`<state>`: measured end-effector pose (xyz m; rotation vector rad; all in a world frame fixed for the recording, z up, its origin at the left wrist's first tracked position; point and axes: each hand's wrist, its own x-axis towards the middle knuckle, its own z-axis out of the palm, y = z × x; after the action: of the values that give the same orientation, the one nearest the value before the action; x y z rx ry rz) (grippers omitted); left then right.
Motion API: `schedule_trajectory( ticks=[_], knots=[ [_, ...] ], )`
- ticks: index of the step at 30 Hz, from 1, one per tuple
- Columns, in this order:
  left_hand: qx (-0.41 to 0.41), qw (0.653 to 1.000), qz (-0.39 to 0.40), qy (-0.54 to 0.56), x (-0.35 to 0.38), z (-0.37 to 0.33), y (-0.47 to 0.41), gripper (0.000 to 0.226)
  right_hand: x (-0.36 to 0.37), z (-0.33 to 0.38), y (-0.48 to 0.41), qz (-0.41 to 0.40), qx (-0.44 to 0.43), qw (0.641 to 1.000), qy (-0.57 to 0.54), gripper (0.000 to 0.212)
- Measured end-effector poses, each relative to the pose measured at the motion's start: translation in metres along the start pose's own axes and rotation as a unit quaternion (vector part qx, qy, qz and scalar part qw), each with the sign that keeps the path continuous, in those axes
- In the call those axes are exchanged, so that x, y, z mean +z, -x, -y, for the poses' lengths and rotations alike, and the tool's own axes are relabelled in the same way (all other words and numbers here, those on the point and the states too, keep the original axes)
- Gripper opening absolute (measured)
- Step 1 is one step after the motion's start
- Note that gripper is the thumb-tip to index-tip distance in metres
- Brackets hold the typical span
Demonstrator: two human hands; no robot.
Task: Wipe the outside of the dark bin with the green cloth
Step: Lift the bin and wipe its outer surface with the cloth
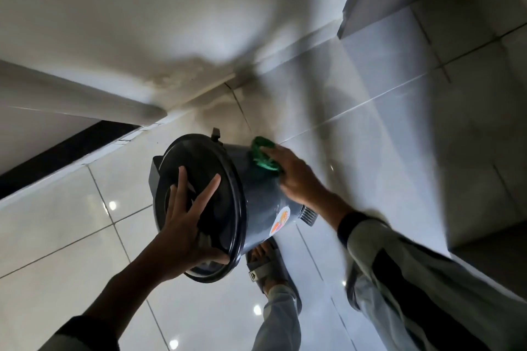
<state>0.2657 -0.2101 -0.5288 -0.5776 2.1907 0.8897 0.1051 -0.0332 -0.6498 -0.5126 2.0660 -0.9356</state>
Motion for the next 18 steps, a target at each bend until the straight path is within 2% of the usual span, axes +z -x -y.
schedule_trajectory(
  ticks=[3, 5, 8, 11, 13, 15, 18],
  knots=[
    [0.004, 1.0, 0.004, 0.001, -0.004, 0.006, 0.001, 0.141, -0.002, -0.043, -0.025, 0.069, 0.154, 0.984, 0.061, 0.071],
    [0.006, 1.0, 0.004, 0.006, -0.007, 0.008, -0.002, 0.14, -0.004, -0.049, -0.035, 0.086, 0.191, 0.975, 0.078, 0.072],
    [-0.005, 1.0, -0.005, 0.027, -0.012, 0.004, -0.005, 0.142, -0.003, -0.013, -0.029, 0.034, 0.137, 0.986, 0.088, 0.073],
    [-0.023, 0.998, -0.024, 0.062, -0.014, -0.003, -0.01, 0.143, 0.002, 0.05, 0.014, -0.021, -0.029, 0.999, 0.018, 0.072],
    [-0.036, 0.996, -0.035, 0.079, -0.018, -0.005, -0.014, 0.143, 0.007, 0.069, 0.042, -0.032, -0.074, 0.996, -0.032, 0.071],
    [-0.045, 0.993, -0.041, 0.101, -0.022, -0.005, -0.017, 0.142, 0.012, 0.064, 0.054, -0.049, -0.061, 0.996, -0.034, 0.071],
    [-0.042, 0.99, -0.045, 0.125, -0.028, -0.004, -0.022, 0.139, 0.013, 0.025, 0.033, -0.066, 0.024, 0.998, -0.001, 0.073]
  ],
)
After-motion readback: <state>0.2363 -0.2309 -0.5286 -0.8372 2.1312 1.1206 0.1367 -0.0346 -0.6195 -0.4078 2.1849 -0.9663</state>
